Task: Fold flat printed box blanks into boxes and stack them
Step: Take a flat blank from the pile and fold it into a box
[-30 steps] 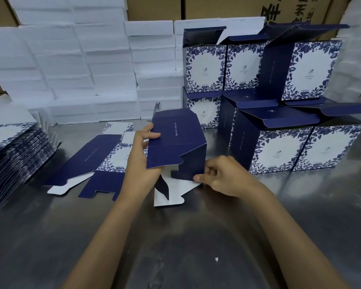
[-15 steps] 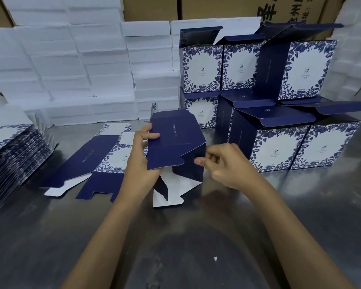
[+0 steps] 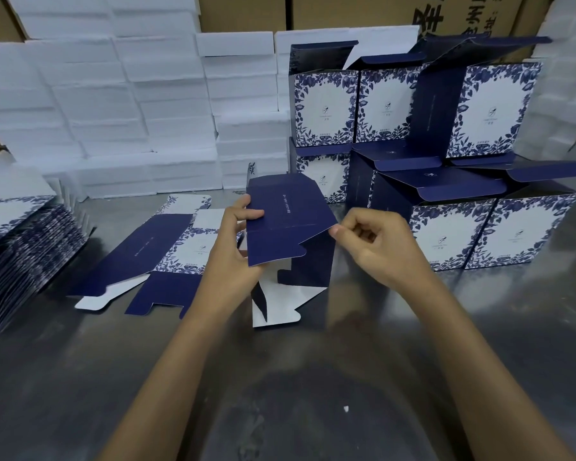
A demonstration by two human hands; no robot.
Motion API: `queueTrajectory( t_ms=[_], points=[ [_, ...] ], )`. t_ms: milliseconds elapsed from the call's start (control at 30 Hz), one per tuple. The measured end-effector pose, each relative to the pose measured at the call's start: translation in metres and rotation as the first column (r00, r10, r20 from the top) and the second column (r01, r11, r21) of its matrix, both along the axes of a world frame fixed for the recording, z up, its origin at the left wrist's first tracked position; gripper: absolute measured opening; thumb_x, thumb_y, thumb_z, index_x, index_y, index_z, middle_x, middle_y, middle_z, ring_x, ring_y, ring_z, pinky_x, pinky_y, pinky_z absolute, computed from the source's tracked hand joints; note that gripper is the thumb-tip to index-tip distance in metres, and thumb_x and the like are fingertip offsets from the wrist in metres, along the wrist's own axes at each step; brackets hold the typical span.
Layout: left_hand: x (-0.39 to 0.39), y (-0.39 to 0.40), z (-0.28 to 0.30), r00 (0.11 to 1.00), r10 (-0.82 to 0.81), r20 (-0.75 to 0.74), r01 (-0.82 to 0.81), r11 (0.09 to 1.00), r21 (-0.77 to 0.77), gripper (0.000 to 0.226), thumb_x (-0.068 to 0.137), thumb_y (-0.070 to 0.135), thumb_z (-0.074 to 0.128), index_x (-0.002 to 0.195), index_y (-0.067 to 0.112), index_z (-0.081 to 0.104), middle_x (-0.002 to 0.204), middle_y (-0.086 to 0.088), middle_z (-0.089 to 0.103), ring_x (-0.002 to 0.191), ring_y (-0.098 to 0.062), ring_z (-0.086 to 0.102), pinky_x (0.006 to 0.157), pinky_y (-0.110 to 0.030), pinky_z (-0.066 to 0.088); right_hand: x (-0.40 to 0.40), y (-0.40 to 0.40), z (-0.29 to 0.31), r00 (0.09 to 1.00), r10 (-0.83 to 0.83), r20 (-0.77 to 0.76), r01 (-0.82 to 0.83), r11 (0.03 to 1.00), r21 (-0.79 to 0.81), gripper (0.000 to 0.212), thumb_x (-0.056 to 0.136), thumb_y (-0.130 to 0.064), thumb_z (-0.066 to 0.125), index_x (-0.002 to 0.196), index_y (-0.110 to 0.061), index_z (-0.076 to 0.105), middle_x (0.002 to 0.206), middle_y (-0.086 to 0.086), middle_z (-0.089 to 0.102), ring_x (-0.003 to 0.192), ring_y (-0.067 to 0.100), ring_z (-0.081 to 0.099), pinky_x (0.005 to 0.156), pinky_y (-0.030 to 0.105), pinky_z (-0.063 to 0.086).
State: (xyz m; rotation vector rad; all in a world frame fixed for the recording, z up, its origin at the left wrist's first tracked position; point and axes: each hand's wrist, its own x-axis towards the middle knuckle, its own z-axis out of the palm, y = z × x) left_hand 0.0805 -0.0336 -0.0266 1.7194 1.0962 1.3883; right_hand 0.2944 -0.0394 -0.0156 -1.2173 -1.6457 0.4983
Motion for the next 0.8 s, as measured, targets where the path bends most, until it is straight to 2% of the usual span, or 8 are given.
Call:
queueTrajectory(
  t_ms=[100,167,267,467,533,633,700,800],
  points=[
    [-0.003,0.001,0.001,0.998,-0.050,-0.036,0.049,0.998,-0.033,0.059,0.074,0.017,0.082,0.122,0.024,0.048,0.158,0.013,0.029,0.137,-0.010,0.042,0.093,-0.016,0.049,-0.010,-0.004,0.008,0.989,-0.009,-0.150,0.017,0.998,0.054,0.007,0.086,-0.005,0.063,0.084,-0.011,0.062,0.086,-0.004,0.058,0.079,0.011,0.049,0.073,0.024,0.039],
    [-0.009,0.002,0.004,0.992,-0.107,-0.074,0.101,0.992,-0.075,0.070,0.064,0.030,0.084,0.125,0.030,0.049,0.158,0.022,0.026,0.137,0.000,0.040,0.087,-0.012,0.049,-0.018,-0.009,0.009,0.986,0.021,-0.165,-0.016,0.999,0.034,0.025,0.081,-0.018,0.063,0.106,-0.020,0.065,0.114,-0.012,0.058,0.112,0.009,0.048,0.095,0.020,0.039],
    [-0.018,0.002,0.005,0.972,-0.195,-0.134,0.179,0.976,-0.122,0.079,0.068,0.015,0.089,0.131,0.037,0.046,0.159,0.029,0.019,0.135,0.014,0.034,0.083,-0.009,0.047,-0.024,-0.010,0.003,0.989,0.113,-0.093,-0.117,0.993,-0.035,0.039,0.088,-0.029,0.075,0.126,-0.029,0.062,0.142,-0.018,0.049,0.136,-0.003,0.034,0.112,0.012,0.027],
    [-0.026,-0.001,0.010,0.941,-0.265,-0.210,0.226,0.955,-0.193,0.096,0.058,0.030,0.094,0.134,0.048,0.040,0.157,0.038,0.009,0.134,0.021,0.028,0.085,-0.003,0.044,-0.030,-0.002,-0.010,0.998,0.050,0.031,-0.050,0.999,0.005,0.038,0.087,-0.025,0.079,0.122,-0.033,0.065,0.144,-0.015,0.049,0.140,0.000,0.030,0.112,0.010,0.020],
    [-0.020,-0.003,0.011,0.968,-0.169,-0.183,0.144,0.979,-0.143,0.083,0.061,0.036,0.094,0.128,0.048,0.048,0.156,0.034,0.020,0.132,0.019,0.033,0.096,-0.014,0.045,-0.033,-0.001,-0.012,1.000,0.022,0.004,-0.022,0.999,0.032,0.036,0.086,-0.025,0.080,0.119,-0.033,0.068,0.143,-0.013,0.051,0.140,0.004,0.032,0.114,0.013,0.023],
    [-0.005,-0.006,0.009,0.999,0.019,-0.041,-0.020,0.999,-0.025,0.042,0.077,0.027,0.084,0.113,0.038,0.066,0.152,0.022,0.039,0.133,0.011,0.041,0.109,-0.037,0.043,-0.038,-0.002,-0.012,0.998,0.051,-0.046,-0.049,0.998,0.034,0.032,0.084,-0.025,0.081,0.112,-0.036,0.071,0.140,-0.013,0.052,0.139,0.005,0.034,0.110,0.009,0.024],
    [0.000,-0.008,0.007,0.999,0.038,-0.005,-0.038,0.999,0.008,0.027,0.082,0.022,0.080,0.103,0.035,0.073,0.149,0.020,0.045,0.131,0.013,0.041,0.109,-0.033,0.040,-0.039,-0.003,-0.010,0.996,0.061,-0.061,-0.059,0.998,0.029,0.029,0.084,-0.024,0.081,0.109,-0.037,0.072,0.138,-0.013,0.053,0.137,0.004,0.036,0.106,0.003,0.023],
    [-0.001,-0.009,0.008,0.999,0.031,0.034,-0.030,0.999,-0.010,0.022,0.083,0.019,0.078,0.099,0.033,0.076,0.143,0.020,0.053,0.128,0.013,0.045,0.109,-0.034,0.041,-0.038,-0.004,-0.007,0.987,0.089,-0.131,-0.088,0.996,0.012,0.027,0.085,-0.017,0.080,0.104,-0.036,0.073,0.136,-0.011,0.055,0.135,0.003,0.039,0.108,0.006,0.026]
  ],
)
